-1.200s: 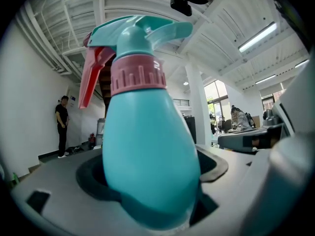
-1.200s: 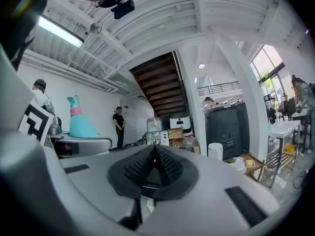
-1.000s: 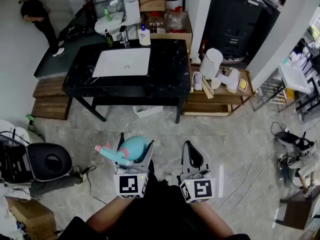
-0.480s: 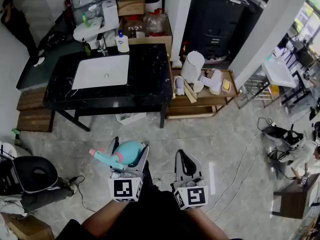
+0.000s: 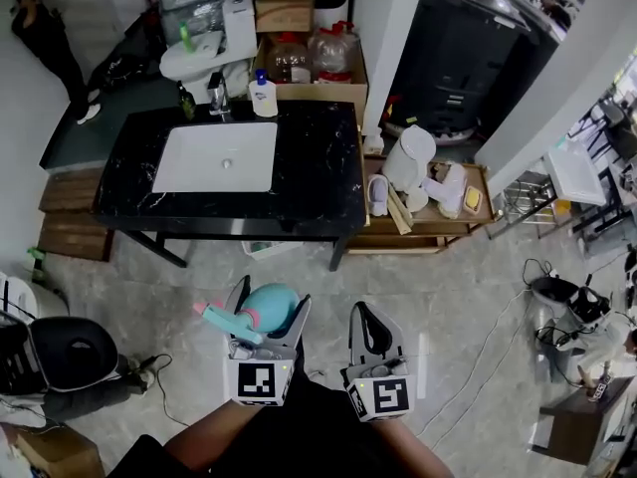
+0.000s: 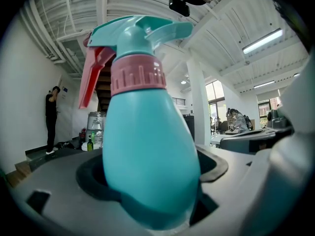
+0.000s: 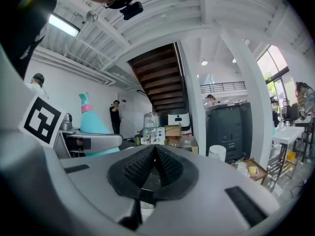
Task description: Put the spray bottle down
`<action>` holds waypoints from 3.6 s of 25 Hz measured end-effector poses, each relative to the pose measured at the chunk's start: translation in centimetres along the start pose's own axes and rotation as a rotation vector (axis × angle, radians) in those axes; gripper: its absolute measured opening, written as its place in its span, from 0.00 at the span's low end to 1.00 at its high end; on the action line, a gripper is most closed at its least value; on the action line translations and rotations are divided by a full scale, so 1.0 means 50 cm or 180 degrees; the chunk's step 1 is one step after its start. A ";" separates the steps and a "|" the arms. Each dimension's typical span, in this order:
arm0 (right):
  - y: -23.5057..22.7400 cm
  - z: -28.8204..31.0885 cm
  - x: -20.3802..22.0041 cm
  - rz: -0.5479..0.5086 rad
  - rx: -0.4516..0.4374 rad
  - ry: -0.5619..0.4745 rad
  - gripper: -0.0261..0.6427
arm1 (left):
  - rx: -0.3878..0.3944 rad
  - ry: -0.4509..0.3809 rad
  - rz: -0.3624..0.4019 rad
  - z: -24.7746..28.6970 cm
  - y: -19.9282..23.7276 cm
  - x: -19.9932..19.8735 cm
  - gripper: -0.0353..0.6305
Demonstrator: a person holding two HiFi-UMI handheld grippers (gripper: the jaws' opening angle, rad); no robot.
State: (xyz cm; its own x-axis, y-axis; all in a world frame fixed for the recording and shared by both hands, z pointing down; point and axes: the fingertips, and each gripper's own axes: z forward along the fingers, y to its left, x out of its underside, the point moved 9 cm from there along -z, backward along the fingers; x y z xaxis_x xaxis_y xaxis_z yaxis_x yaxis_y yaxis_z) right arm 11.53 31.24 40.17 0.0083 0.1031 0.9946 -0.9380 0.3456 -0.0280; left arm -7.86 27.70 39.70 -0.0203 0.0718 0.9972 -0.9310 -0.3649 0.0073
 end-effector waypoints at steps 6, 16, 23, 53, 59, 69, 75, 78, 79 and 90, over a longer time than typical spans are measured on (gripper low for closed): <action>-0.037 0.136 -0.021 -0.0042 0.0020 0.0030 0.06 | -0.0016 -0.0011 -0.0108 0.117 0.059 -0.009 0.71; -0.052 0.377 -0.049 -0.0002 0.0044 0.0147 0.06 | 0.0185 0.0014 -0.0047 0.333 0.184 -0.032 0.71; -0.049 0.506 -0.076 -0.0001 0.0074 0.0067 0.06 | 0.0349 0.0096 0.0112 0.430 0.253 -0.035 0.71; -0.197 0.774 -0.056 0.0098 -0.0028 0.0133 0.06 | 0.0525 0.0682 0.0110 0.764 0.303 0.051 0.71; -0.244 0.810 -0.055 0.0082 -0.0059 0.0156 0.06 | 0.0576 0.0691 0.0044 0.854 0.290 0.073 0.71; -0.303 0.888 -0.066 0.0242 -0.0149 0.0058 0.06 | 0.0349 0.0869 0.0115 0.968 0.307 0.152 0.71; -0.335 0.926 -0.046 0.0226 -0.0182 0.0159 0.06 | 0.0374 0.1186 0.0114 1.027 0.316 0.213 0.71; -0.347 0.945 -0.041 0.0262 -0.0149 0.0234 0.06 | 0.0357 0.1252 0.0133 1.052 0.316 0.237 0.71; -0.351 0.949 -0.039 0.0289 -0.0139 0.0243 0.06 | 0.0353 0.1263 0.0136 1.060 0.315 0.244 0.71; -0.386 0.974 -0.019 0.0417 -0.0151 0.0377 0.06 | 0.0292 0.1180 0.0102 1.118 0.314 0.295 0.71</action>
State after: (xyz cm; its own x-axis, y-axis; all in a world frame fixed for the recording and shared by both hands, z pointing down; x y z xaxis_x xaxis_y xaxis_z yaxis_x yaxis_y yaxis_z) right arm 12.77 -20.94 44.63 -0.0695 0.2583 0.9636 -0.9163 0.3654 -0.1640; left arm -2.40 -28.87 58.67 -0.1950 0.3839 0.9026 -0.8917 -0.4527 -0.0001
